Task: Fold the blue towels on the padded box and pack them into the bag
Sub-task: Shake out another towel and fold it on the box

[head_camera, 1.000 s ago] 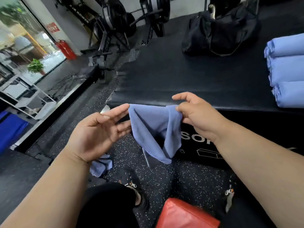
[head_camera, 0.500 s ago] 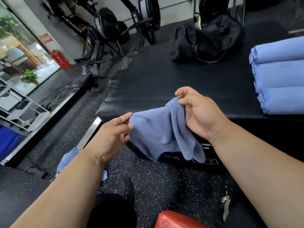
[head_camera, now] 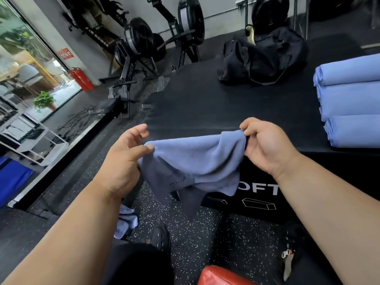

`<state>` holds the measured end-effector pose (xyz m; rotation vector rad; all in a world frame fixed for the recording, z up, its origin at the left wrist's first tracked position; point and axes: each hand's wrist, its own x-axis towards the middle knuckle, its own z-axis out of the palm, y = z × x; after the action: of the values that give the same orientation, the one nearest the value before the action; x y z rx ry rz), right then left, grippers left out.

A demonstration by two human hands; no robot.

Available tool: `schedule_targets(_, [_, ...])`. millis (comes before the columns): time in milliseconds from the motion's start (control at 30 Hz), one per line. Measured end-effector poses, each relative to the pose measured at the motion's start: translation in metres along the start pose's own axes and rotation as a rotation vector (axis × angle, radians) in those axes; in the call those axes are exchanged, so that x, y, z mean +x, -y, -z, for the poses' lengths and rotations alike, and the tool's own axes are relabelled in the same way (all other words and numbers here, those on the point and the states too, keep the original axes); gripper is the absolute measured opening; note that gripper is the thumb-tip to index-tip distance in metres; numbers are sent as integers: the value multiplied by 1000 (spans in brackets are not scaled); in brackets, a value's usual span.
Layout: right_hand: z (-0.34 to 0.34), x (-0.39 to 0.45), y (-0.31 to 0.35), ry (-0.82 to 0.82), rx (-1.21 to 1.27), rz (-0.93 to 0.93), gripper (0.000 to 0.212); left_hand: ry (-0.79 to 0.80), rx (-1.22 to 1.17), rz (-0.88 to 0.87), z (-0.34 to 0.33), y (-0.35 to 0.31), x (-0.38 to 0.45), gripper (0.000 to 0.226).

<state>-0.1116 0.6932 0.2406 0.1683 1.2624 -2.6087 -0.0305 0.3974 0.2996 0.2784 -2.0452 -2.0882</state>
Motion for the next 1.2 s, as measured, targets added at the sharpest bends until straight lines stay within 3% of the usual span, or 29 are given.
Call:
schedule_targets(133, [-5,-7,-1,-3,50,-101,22,-6,20,-38,2,-10,-5,53])
schedule_targets(200, [-6,-7,-6,39,-70,-219,13,3,7,-58,4,-16,-7,51])
schedule_targets(333, [-11,-17,-24,200,-410,-425,30,51,61,-121,9,-21,-9,50])
schedule_targets(400, [-17,-18,-27,213,-395,-315,30,62,79,-144,12,-23,-11,49])
schedule_targets(500, [-23,-19,-11,178,-128,-58,40,59,48,-144,22,-29,-15,48])
schedule_targets(600, [-28,-25,0,249,91,-117,37,84,12,-143,35,-35,-19,50])
schedule_targets(733, [-41,-32,-21,317,-171,-319,25,150,56,-115,37,-31,-27,48])
schedule_targets(867, [-40,-17,-27,252,-459,43,22,133,107,-108,42,-27,-35,51])
schedule_targets(933, [-38,-15,-20,254,-438,143,21,118,84,-111,47,-28,-39,49])
schedule_targets(1067, [-33,-14,-24,224,-403,43,32,108,46,-82,56,-24,-45,45])
schedule_targets(1200, [-41,-20,-28,308,-335,62,38,27,52,41,57,-2,-49,29])
